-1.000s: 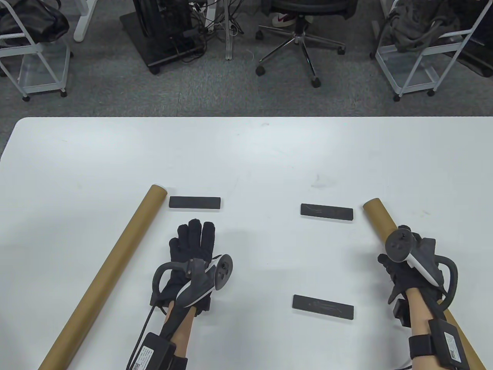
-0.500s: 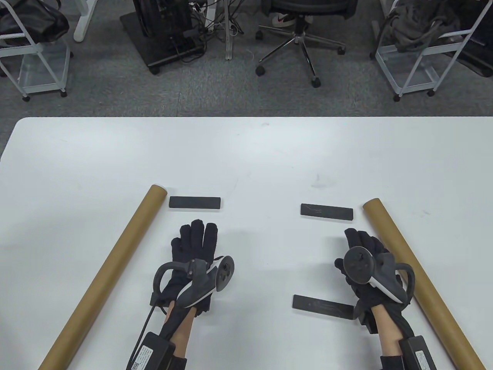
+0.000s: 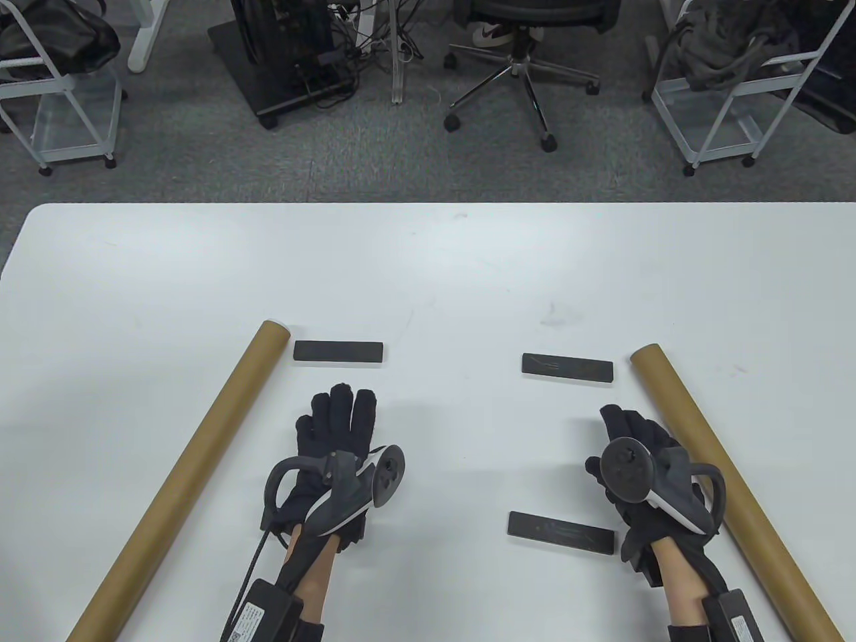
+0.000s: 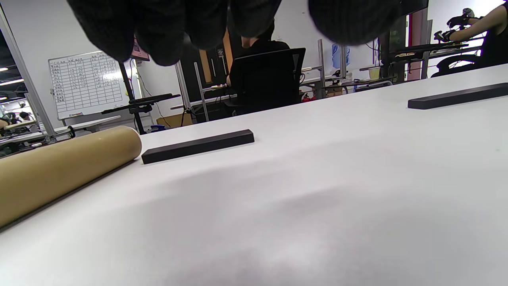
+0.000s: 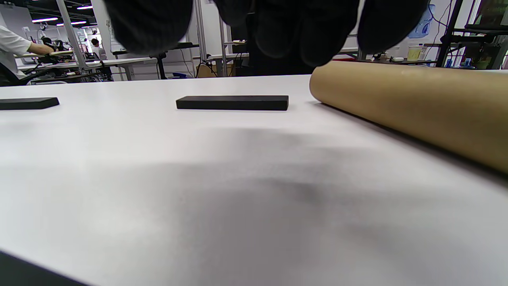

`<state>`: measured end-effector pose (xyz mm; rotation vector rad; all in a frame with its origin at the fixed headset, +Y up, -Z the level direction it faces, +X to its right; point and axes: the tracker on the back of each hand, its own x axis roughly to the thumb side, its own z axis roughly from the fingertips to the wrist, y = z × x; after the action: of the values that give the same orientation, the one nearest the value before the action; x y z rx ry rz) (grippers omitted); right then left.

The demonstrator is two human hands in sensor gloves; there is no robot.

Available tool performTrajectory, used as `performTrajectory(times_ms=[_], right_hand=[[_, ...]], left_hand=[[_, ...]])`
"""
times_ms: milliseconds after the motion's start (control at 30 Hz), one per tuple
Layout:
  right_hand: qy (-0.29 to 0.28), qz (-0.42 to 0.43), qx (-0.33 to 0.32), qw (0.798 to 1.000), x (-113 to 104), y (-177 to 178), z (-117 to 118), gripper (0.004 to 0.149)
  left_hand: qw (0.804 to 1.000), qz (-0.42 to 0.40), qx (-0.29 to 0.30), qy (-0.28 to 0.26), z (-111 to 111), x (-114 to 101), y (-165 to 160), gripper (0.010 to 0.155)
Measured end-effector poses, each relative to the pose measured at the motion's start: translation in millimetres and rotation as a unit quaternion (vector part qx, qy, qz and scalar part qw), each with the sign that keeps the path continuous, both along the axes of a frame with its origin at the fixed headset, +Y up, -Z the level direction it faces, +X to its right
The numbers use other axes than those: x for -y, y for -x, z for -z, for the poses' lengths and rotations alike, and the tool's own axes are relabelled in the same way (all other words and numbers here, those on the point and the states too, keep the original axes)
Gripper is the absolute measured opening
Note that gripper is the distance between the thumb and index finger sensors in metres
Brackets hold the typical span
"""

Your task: Roll up posters and store in mailing tubes

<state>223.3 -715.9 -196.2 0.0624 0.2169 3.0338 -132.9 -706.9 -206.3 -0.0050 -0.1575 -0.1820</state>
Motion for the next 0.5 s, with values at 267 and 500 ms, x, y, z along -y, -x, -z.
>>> performTrajectory(times_ms=[267,500], right_hand=[[0.007,0.004,0.004,1.0,0.1,-0.7,0.5,0.077],[0.006,0.007,0.005,1.0,-1.0,-0.9,-0.1,0.077]], left_hand=[[1.0,0.003,-0.001,0.005,0.1,1.7,1.1,0.08],[1.0,0.005,-0.001,0.004,-0.2,1.4,0.7,0.08]])
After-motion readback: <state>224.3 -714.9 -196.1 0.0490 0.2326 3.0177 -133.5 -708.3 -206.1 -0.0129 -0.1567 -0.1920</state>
